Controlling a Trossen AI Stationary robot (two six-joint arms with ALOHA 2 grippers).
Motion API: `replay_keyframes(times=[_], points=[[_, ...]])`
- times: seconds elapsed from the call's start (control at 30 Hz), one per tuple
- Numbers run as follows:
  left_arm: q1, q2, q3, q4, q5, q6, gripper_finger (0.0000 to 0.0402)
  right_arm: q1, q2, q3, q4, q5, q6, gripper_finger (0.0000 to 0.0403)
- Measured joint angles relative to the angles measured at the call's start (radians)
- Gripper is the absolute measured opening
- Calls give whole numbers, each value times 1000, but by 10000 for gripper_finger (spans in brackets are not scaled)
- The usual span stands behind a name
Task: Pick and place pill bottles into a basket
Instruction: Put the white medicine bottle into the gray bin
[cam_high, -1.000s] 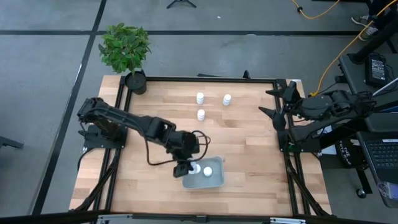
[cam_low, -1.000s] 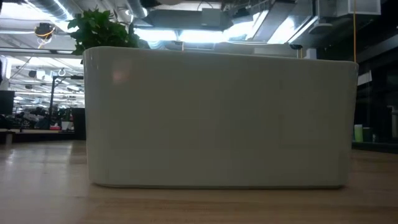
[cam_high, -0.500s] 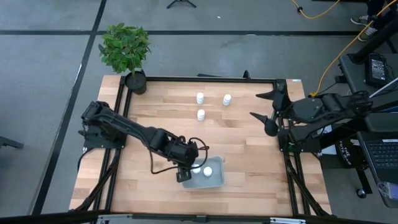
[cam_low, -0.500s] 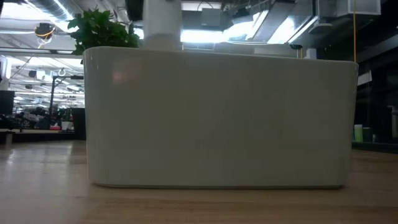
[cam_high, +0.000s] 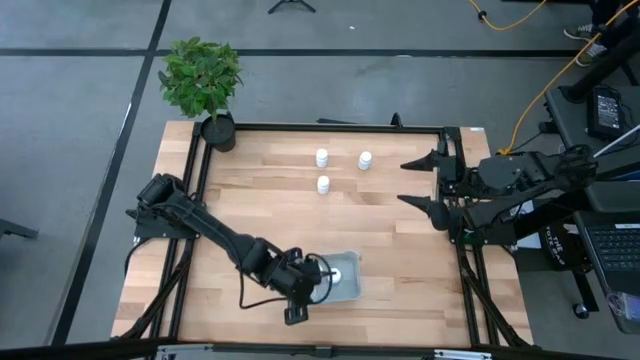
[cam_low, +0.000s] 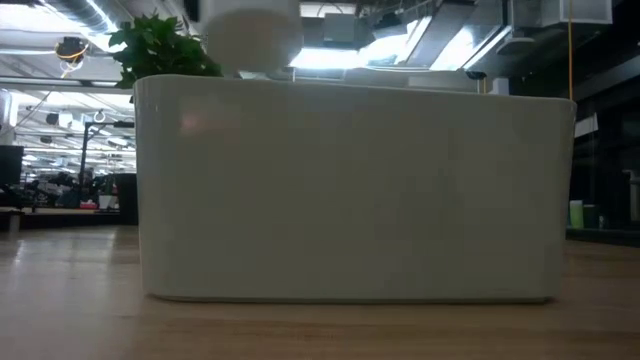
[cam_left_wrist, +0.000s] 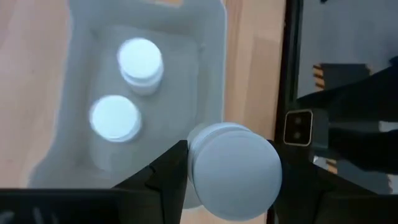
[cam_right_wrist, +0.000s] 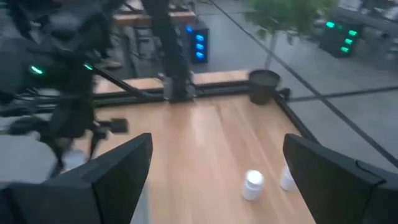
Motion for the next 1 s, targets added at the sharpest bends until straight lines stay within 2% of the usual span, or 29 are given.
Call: replay_keyframes(times=[0.37, 0.7, 1.0], points=[[-1, 72, 0, -27, -16, 24, 174, 58, 40, 0, 26, 2, 4, 362], [27, 102, -2, -38, -32, 57, 174, 65, 49, 0, 22, 3, -28, 362], [27, 166, -3, -36, 6, 57, 174, 65, 49, 0, 23, 4, -56, 362]])
